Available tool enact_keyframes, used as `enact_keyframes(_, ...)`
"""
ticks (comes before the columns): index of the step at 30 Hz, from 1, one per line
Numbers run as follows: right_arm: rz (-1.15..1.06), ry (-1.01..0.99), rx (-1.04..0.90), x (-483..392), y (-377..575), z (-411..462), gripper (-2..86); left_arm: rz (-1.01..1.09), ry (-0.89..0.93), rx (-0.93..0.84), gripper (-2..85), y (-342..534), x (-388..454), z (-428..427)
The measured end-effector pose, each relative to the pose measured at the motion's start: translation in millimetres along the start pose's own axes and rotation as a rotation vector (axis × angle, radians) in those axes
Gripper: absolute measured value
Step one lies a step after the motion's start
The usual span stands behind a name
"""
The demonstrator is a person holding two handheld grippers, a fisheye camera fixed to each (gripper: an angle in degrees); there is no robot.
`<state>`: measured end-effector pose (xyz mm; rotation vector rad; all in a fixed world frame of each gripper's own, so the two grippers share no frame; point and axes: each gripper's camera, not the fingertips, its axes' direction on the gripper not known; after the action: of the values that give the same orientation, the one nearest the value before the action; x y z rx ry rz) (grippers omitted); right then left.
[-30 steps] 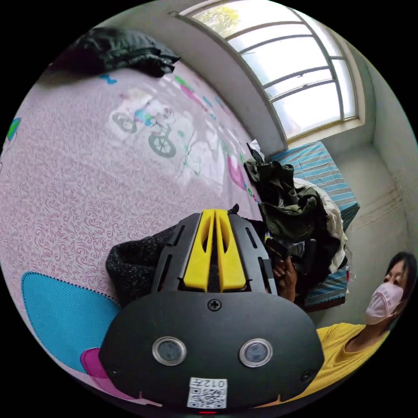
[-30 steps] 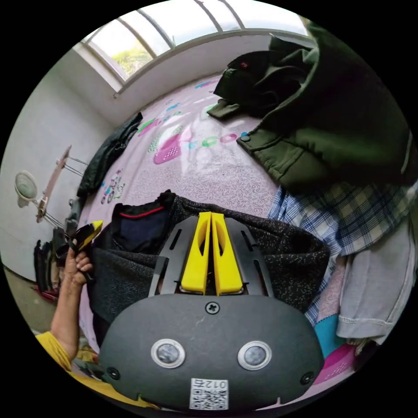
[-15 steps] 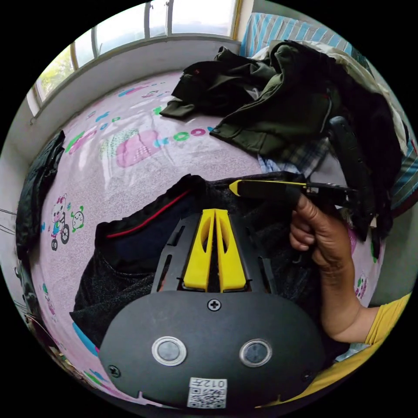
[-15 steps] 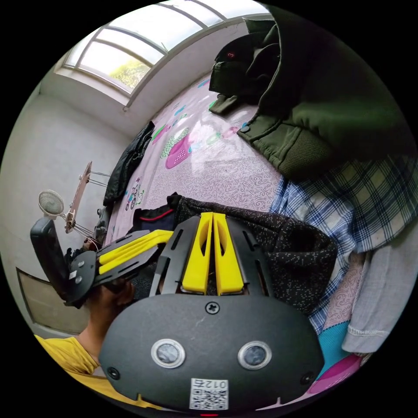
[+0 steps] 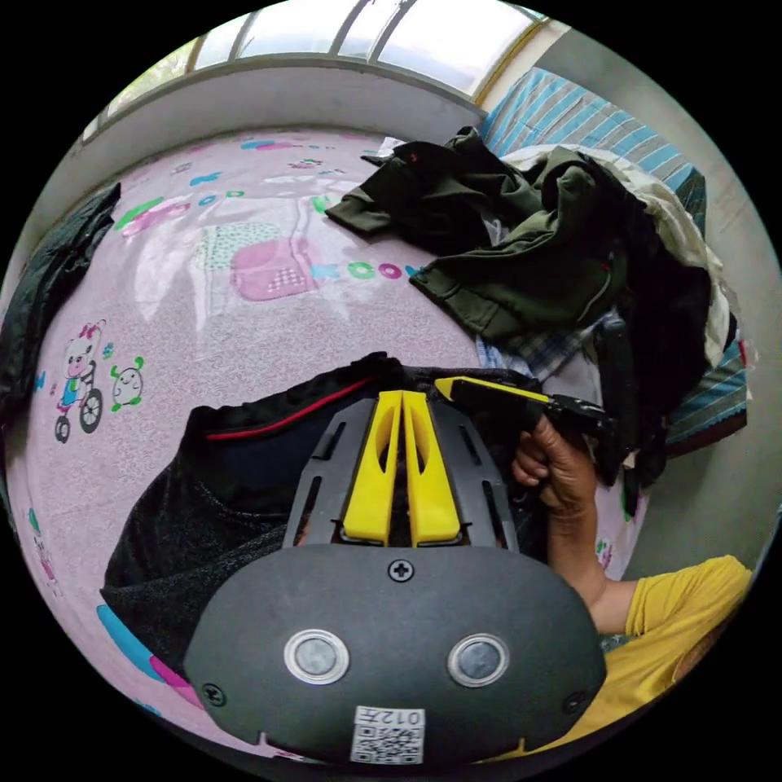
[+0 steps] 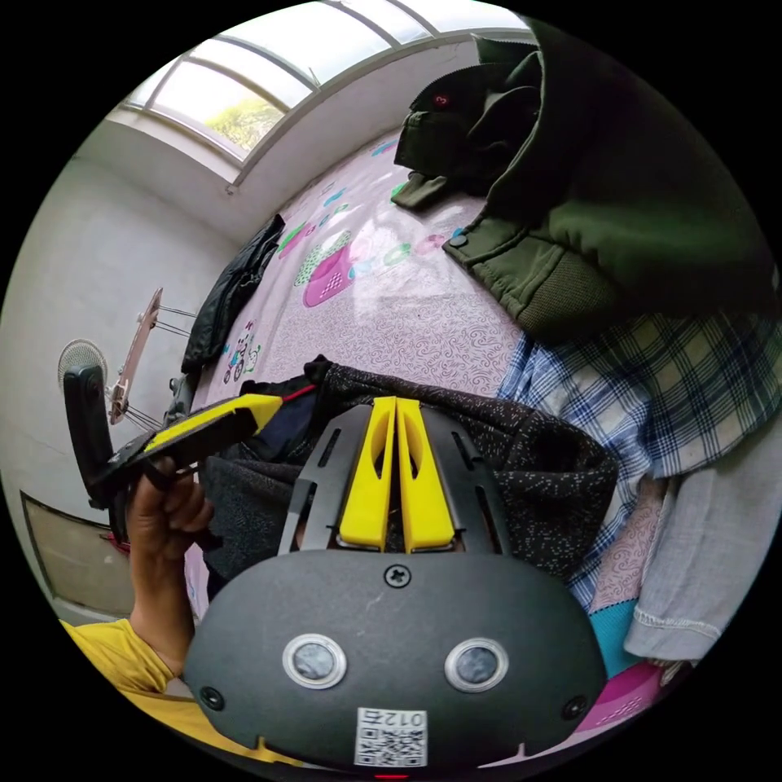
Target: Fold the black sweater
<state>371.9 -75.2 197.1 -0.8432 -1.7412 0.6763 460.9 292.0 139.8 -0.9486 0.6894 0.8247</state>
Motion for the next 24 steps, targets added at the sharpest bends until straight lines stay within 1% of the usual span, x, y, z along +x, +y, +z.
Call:
enact_keyframes(1,0.006,-0.012,0.0,1,-1,-2,0.2,0.007,0.108,0.007,0.3,-6,2,1)
enact_keyframes(2,0.007,-0.014,0.0,1,-1,-3,0.2,0.001,0.114,0.02,0.4,-12,4,4)
enact_keyframes(3,0.007,-0.014,0.0,0,-1,-6,0.2,0.001,0.074,0.023,0.4,-15,6,6)
enact_keyframes(4,0.006,-0.011,0.0,-1,-2,-7,0.2,0.007,-0.033,0.018,0.4,-20,11,11)
enact_keyframes(5,0.005,-0.009,0.0,-2,-2,-8,0.2,0.014,-0.096,-0.001,0.4,-26,13,19)
enact_keyframes(7,0.006,-0.008,0.001,-3,-3,-12,0.1,0.015,-0.105,-0.054,0.4,-33,12,32)
enact_keyframes(9,0.008,-0.01,0.001,-4,-3,-15,0.1,0.008,-0.174,-0.104,0.3,-39,8,45)
enact_keyframes(12,0.006,-0.007,0.001,-6,-3,-19,0.1,0.029,-0.205,-0.084,0.3,-46,5,42)
enact_keyframes(13,0.005,-0.005,0.001,-7,-3,-21,0.1,0.012,-0.274,-0.075,0.3,-48,3,37)
enact_keyframes(14,0.005,-0.003,0.001,-7,-3,-22,0.1,-0.001,-0.288,-0.062,0.3,-49,-1,29)
enact_keyframes(15,0.003,-0.001,0.001,-8,-3,-23,0.2,-0.006,-0.258,-0.055,0.3,-48,-4,25)
enact_keyframes(17,0.001,0.002,0.002,-10,-2,-27,0.2,-0.046,-0.072,-0.036,0.3,-46,-16,11)
enact_keyframes(20,-0.035,-0.057,0.05,-14,1,-42,0.4,-0.054,0.055,-0.066,0.4,-48,-22,11)
enact_keyframes(22,-0.093,-0.197,0.069,-16,3,-49,0.4,-0.053,0.06,-0.101,0.4,-54,-24,18)
enact_keyframes(24,-0.122,-0.272,0.025,-19,2,-43,0.5,-0.058,0.029,-0.099,0.3,-63,-28,22)
